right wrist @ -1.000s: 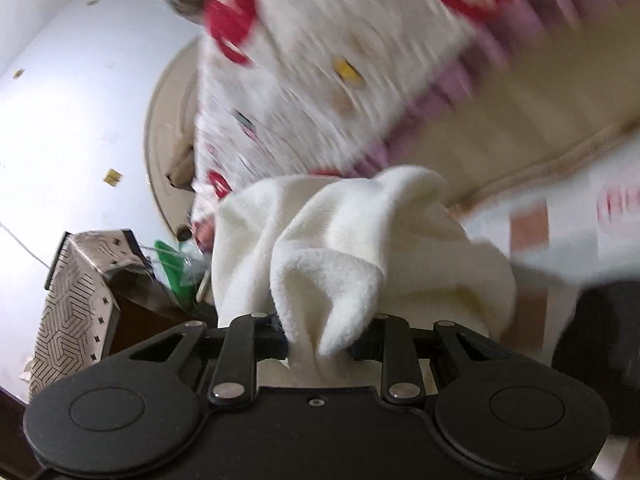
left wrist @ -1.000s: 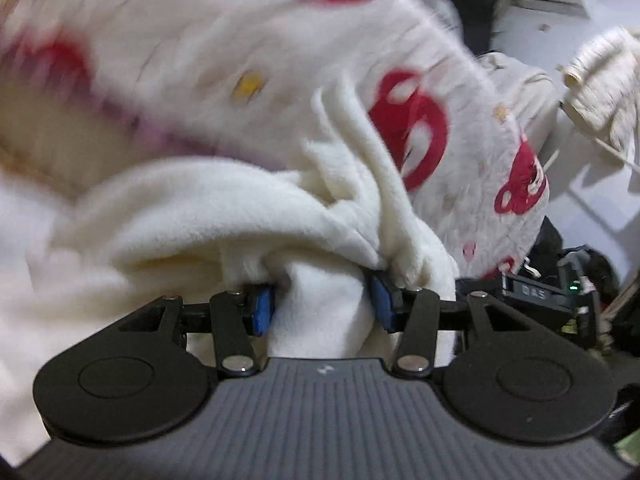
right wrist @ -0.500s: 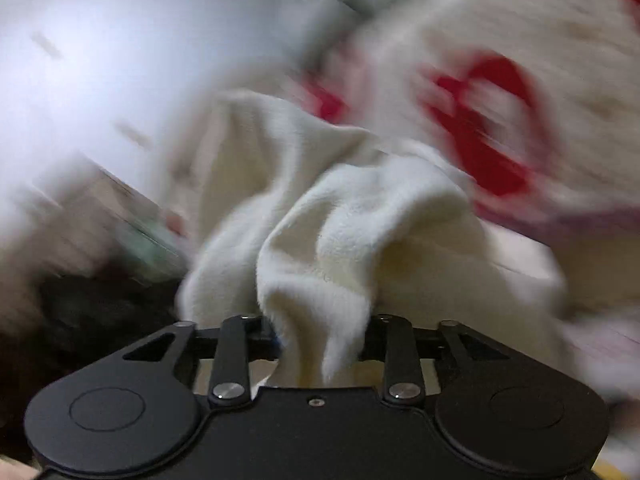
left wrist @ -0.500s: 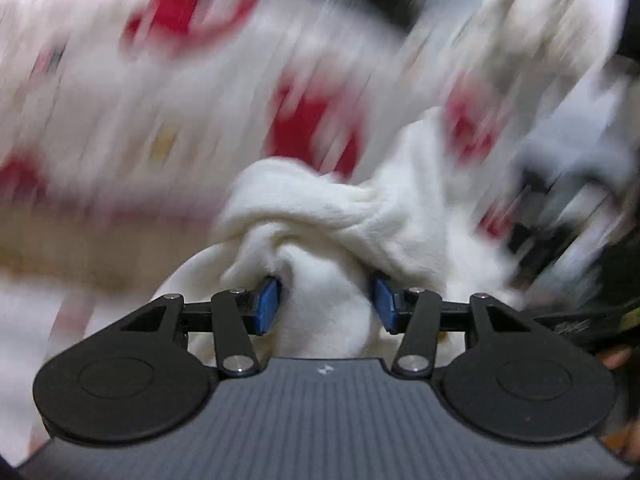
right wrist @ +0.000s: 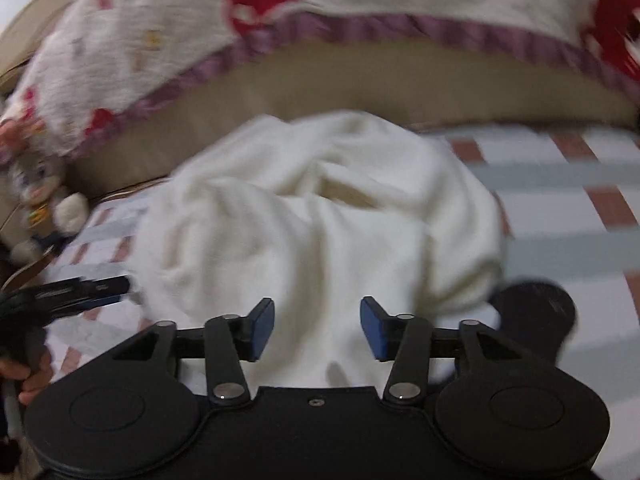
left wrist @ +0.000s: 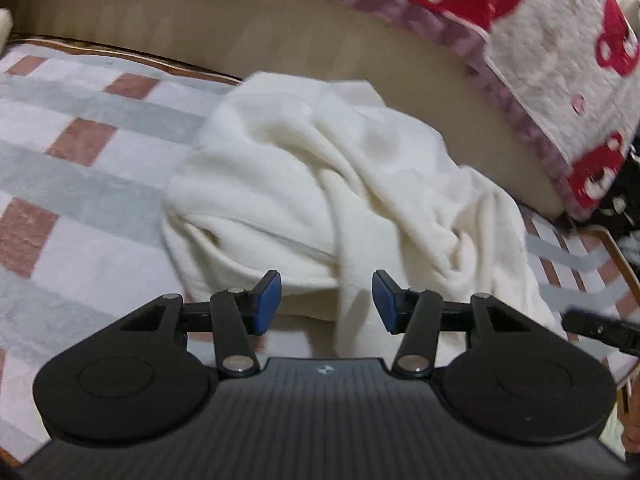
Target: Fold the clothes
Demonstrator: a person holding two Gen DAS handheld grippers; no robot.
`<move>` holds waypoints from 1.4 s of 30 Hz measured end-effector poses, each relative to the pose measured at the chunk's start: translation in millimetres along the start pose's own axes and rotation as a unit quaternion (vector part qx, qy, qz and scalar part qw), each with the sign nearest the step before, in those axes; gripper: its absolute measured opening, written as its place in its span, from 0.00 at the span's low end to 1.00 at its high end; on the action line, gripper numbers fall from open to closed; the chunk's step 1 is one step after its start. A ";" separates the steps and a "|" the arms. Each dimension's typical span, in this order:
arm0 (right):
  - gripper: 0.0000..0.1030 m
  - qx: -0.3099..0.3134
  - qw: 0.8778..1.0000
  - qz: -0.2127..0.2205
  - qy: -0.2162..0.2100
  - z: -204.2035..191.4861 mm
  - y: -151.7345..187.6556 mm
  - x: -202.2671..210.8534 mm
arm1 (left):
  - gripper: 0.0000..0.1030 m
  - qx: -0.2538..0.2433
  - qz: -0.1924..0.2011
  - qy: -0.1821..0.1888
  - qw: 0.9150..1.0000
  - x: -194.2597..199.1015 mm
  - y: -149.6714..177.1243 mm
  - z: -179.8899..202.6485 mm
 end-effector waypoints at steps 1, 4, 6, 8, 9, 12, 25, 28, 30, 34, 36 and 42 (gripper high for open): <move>0.67 0.012 1.000 -0.001 0.005 -6.2 -0.7 -6.3 | 0.46 0.005 -0.009 0.016 1.000 -4.2 1.5 -0.1; 0.75 0.042 0.999 -0.007 0.025 -22.3 -3.4 -27.4 | 0.46 0.020 -0.033 0.055 0.998 -15.1 5.8 -0.3; 0.77 0.062 0.997 -0.011 0.038 -33.1 -5.3 -41.5 | 0.46 0.019 -0.037 0.055 0.998 -17.0 7.4 0.4; 0.81 0.071 0.995 -0.014 0.065 -36.9 -10.3 -58.9 | 0.46 0.010 -0.031 0.039 0.999 -17.1 6.2 2.1; 0.81 0.068 0.994 -0.016 0.088 -34.1 -14.9 -69.9 | 0.47 0.007 -0.026 0.033 0.999 -15.9 5.4 3.3; 0.34 0.050 0.995 -0.011 0.080 -24.5 -19.8 -74.9 | 0.48 -0.006 -0.012 0.029 0.999 -9.3 6.5 7.1; 0.14 -0.022 0.991 0.128 0.010 -9.5 -13.5 48.4 | 0.66 -0.215 0.049 0.010 0.975 3.7 34.2 82.9; 0.14 -0.003 0.987 0.156 0.021 -16.0 -15.6 77.4 | 0.73 -0.241 0.060 0.003 0.969 -4.9 38.4 96.1; 0.14 0.011 0.984 0.174 0.023 -22.2 -17.6 96.0 | 0.78 -0.260 0.071 -0.013 0.963 -11.5 39.7 103.5; 0.14 0.051 0.975 0.217 0.026 -44.3 -29.8 134.9 | 0.92 -0.288 0.078 -0.078 0.951 -30.6 45.5 107.8; 0.14 0.063 0.970 0.234 0.029 -51.1 -35.2 150.5 | 0.92 -0.296 0.067 -0.113 0.946 -40.8 44.8 104.0; 0.14 0.031 0.970 0.230 0.070 -24.1 -42.4 157.5 | 0.08 -0.296 0.051 -0.118 0.946 -45.2 10.3 88.6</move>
Point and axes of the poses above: each gripper's, at about its wrist camera, not at the fingertips, and x roughly against the way its jaws point, z to its right, y to its underside, the point moved 2 cm from there along -x, roughly the way its jaws point, and after that the axes turned 11 degrees about -z, right-handed, at the moved point
